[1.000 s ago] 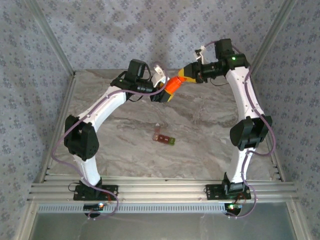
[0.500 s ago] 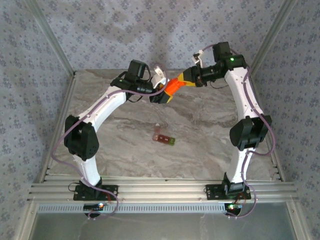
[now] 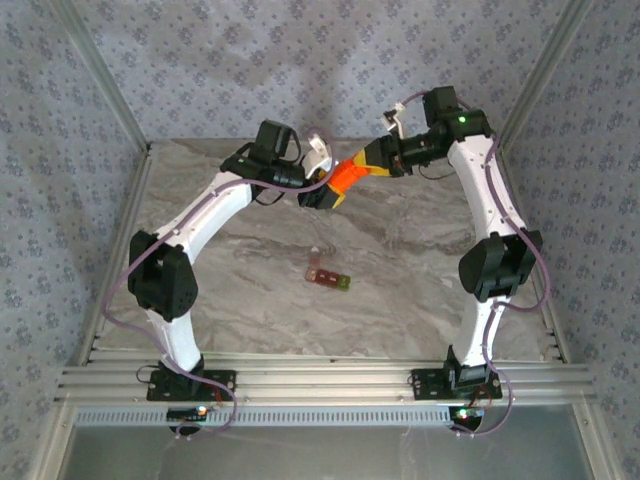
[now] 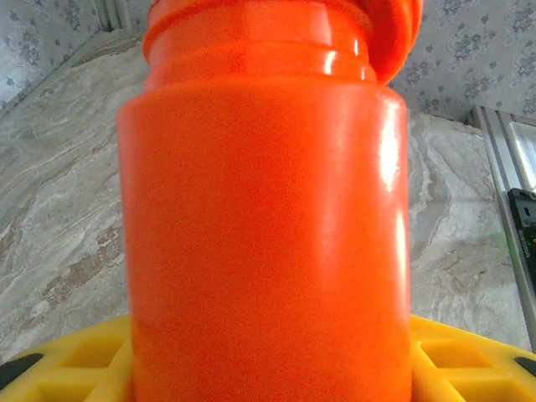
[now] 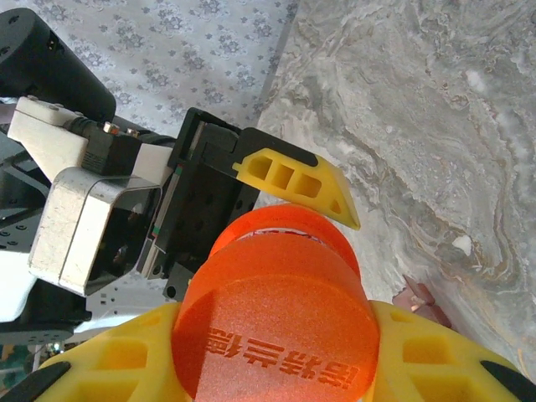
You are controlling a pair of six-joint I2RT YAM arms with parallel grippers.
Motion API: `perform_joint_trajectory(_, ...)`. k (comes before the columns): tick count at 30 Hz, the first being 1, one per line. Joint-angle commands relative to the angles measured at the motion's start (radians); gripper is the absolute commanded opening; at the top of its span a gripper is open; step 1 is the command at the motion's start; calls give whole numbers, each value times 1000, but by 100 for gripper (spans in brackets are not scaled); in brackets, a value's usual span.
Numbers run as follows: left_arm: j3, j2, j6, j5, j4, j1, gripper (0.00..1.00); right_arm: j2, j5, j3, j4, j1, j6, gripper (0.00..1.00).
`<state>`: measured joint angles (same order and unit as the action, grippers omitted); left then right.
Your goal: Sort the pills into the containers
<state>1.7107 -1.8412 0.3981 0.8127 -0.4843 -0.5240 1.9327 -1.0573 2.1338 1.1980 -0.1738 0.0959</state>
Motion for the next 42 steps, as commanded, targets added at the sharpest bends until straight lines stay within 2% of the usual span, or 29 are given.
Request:
perform_joint_trajectory(1, 42, 17, 47, 52, -46, -15, 0, 16, -67, 40, 47, -16, -55, 36)
perform_joint_trajectory(10, 93, 7, 135, 92, -185, -37, 0, 21, -141, 41, 78, 9, -108, 36)
perform_joint_trajectory(14, 143, -14, 195, 99, -303, -53, 0, 14, -141, 32, 94, -5, -123, 35)
perform_joint_trajectory(30, 134, -4, 269, 108, -412, -79, 0, -13, 14, -8, 240, -115, -241, 31)
perform_joint_trajectory(34, 108, 8, 266, 81, -385, -84, 0, 13, 50, 1, 242, -158, -191, 27)
perform_joint_trajectory(38, 16, 64, 230, 28, -238, -84, 0, 31, 43, 0, 232, -177, -150, 27)
perform_joint_trajectory(42, -33, 99, 206, -1, -131, -85, 0, 12, 25, -40, 117, -196, -5, 28)
